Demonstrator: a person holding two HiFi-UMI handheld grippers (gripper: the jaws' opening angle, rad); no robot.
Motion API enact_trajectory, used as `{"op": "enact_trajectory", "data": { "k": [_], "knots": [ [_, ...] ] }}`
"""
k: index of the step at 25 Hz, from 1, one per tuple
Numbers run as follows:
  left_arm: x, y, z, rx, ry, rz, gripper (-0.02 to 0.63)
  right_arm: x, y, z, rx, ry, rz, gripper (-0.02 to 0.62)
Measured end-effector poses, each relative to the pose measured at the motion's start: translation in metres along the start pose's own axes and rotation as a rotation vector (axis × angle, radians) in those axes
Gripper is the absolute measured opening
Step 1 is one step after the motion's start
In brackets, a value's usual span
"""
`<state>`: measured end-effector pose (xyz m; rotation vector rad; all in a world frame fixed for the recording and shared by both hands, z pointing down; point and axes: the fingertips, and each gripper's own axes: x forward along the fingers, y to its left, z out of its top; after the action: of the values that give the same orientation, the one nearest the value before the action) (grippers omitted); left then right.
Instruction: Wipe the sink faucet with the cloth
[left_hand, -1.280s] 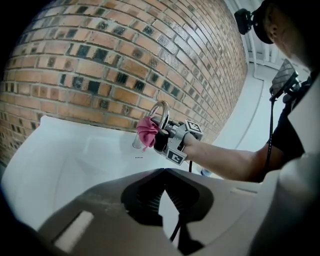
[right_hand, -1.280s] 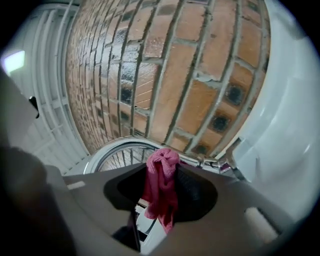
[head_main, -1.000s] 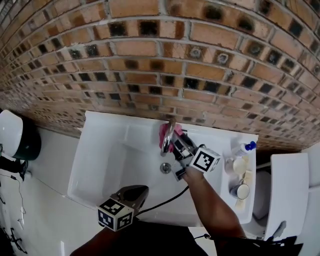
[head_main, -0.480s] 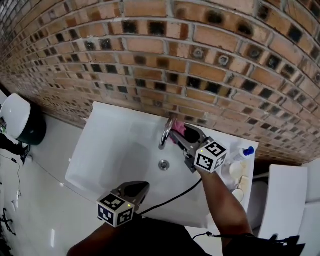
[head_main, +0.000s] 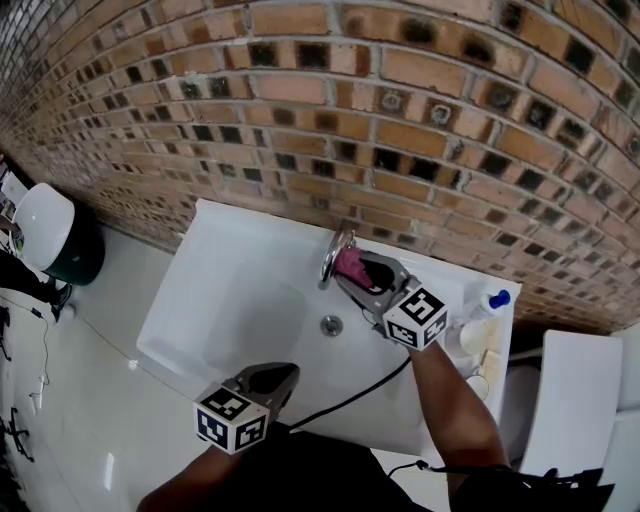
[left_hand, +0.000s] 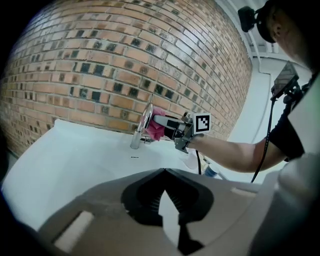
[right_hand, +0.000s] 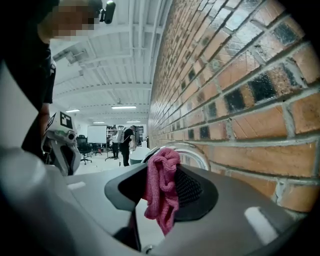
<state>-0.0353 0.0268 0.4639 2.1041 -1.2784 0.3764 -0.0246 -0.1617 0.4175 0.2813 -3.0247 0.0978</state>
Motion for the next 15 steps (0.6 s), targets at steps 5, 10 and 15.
{"op": "enact_trajectory", "data": {
  "k": [5, 10, 15],
  "knots": [
    [-0.001, -0.002, -0.003, 0.01, 0.007, -0.01, 0.005, 0.001, 0.014, -0.015, -0.033, 0.032, 0.048, 0.146],
    [-0.002, 0.004, -0.001, 0.018, 0.014, -0.02, 0.005, 0.001, 0.021, -0.025, -0.042, 0.059, 0.027, 0.146],
    [0.005, 0.001, 0.005, 0.052, 0.029, -0.063, 0.005, -0.003, 0.032, -0.039, -0.022, 0.101, 0.023, 0.146]
  ]
}}
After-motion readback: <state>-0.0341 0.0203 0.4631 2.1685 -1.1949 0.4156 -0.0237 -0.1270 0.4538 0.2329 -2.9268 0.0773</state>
